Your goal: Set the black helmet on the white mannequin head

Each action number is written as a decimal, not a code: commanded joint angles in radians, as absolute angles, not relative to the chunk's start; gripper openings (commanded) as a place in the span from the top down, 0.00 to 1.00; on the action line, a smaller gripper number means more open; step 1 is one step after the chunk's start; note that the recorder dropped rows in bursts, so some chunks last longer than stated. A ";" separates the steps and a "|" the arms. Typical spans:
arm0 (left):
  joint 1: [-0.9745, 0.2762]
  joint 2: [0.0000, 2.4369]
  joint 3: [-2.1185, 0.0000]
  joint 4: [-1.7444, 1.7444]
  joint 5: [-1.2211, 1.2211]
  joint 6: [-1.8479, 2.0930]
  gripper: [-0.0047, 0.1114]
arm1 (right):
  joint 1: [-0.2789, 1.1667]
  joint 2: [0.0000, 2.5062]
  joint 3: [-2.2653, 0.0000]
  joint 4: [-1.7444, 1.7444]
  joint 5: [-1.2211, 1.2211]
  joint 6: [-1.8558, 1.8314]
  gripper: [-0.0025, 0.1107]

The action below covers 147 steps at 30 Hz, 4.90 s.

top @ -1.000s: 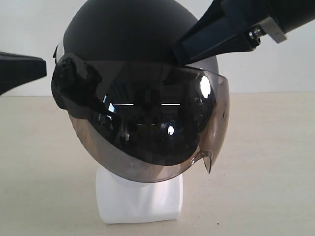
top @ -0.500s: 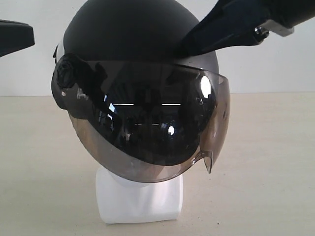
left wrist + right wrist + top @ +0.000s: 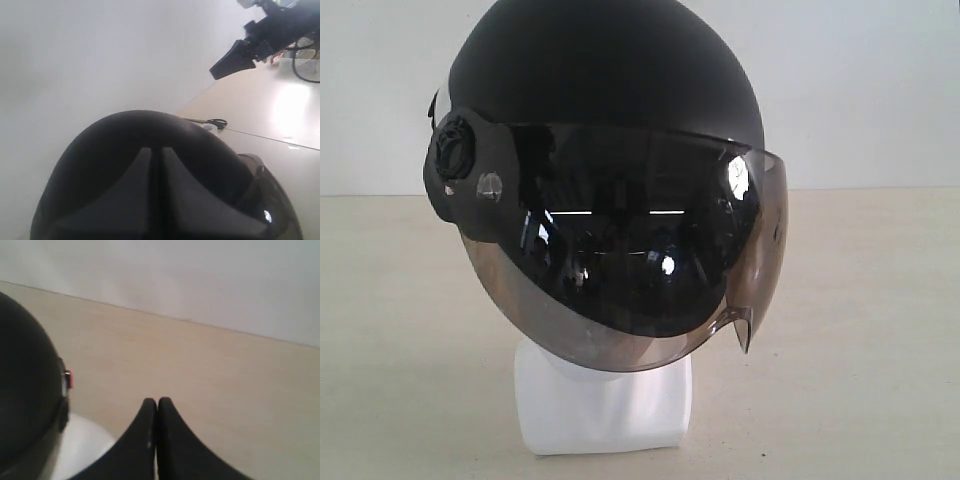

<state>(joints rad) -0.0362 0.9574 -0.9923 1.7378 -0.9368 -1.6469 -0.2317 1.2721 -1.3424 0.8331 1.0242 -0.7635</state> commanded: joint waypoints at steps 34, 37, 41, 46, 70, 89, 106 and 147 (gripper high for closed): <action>-0.360 1.192 -1.064 1.744 -0.785 -1.602 0.92 | -0.067 1.937 -1.081 1.410 1.221 -1.248 0.98; -0.360 1.192 -1.055 1.744 -0.780 -1.600 0.92 | -0.057 1.923 -1.081 1.410 1.221 -1.239 0.98; -0.360 1.194 -1.049 1.744 -0.757 -1.600 0.92 | -0.046 1.878 -1.081 1.428 1.221 -1.239 0.98; -0.360 1.194 -1.047 1.744 -0.746 -1.600 0.92 | -0.023 1.831 -1.081 1.428 1.221 -1.230 0.98; -0.360 1.194 -0.993 1.744 -0.732 -1.600 0.92 | 0.085 1.732 -1.081 1.410 1.221 -1.175 0.98; -0.360 1.181 -0.943 1.744 -0.735 -1.600 0.92 | 0.116 1.607 -1.081 1.414 1.221 -1.137 0.98; -0.296 1.072 -0.825 1.744 -0.691 -1.591 0.92 | 0.116 1.547 -1.081 1.408 1.221 -1.108 0.98; -0.169 1.028 -0.750 1.744 -0.760 -1.565 0.92 | 0.171 1.438 -1.081 1.370 1.221 -1.022 0.98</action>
